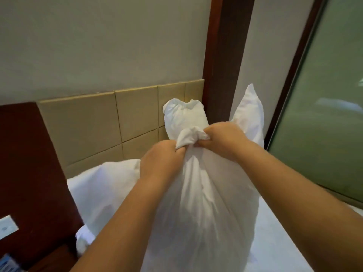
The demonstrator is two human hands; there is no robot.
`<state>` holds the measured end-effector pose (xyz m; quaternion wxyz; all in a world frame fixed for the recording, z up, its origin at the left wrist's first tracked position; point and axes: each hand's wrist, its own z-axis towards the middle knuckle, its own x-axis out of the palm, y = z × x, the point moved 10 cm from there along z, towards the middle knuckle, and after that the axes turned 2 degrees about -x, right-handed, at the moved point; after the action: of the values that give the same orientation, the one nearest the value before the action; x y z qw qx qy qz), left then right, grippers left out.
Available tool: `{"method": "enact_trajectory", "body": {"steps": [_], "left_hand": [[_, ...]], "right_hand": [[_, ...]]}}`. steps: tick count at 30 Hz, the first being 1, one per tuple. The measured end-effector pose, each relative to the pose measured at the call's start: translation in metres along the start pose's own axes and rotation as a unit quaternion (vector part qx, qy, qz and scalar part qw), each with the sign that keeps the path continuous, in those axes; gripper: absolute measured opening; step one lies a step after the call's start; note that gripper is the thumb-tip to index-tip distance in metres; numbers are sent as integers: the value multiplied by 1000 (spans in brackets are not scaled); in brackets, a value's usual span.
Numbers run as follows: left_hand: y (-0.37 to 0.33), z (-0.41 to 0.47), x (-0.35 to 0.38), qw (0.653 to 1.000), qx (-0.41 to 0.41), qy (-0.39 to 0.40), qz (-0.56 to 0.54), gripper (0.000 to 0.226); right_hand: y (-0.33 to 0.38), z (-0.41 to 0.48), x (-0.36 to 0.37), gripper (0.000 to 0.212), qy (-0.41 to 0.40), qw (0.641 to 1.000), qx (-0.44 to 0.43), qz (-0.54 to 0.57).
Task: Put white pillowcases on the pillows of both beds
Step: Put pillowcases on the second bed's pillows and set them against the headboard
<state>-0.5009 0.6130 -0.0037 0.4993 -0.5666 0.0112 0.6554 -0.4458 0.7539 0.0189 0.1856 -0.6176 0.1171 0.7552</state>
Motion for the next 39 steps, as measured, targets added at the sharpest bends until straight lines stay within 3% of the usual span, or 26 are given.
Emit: {"method": "enact_trajectory", "body": {"steps": [4, 10, 24, 34, 39], "left_hand": [[6, 41, -52, 996, 24, -73, -40, 44], [48, 77, -67, 989, 10, -135, -54, 42], [162, 142, 67, 982, -150, -39, -112, 46], [214, 204, 80, 981, -190, 3, 43, 37], [238, 256, 64, 983, -135, -88, 83, 29]], "right_hand": [[27, 33, -60, 52, -164, 982, -91, -2], [55, 98, -62, 52, -218, 960, -174, 29], [42, 217, 105, 47, -49, 967, -232, 96], [58, 294, 146, 42, -29, 966, -251, 58], [59, 344, 159, 31, -55, 969, -229, 79]]}}
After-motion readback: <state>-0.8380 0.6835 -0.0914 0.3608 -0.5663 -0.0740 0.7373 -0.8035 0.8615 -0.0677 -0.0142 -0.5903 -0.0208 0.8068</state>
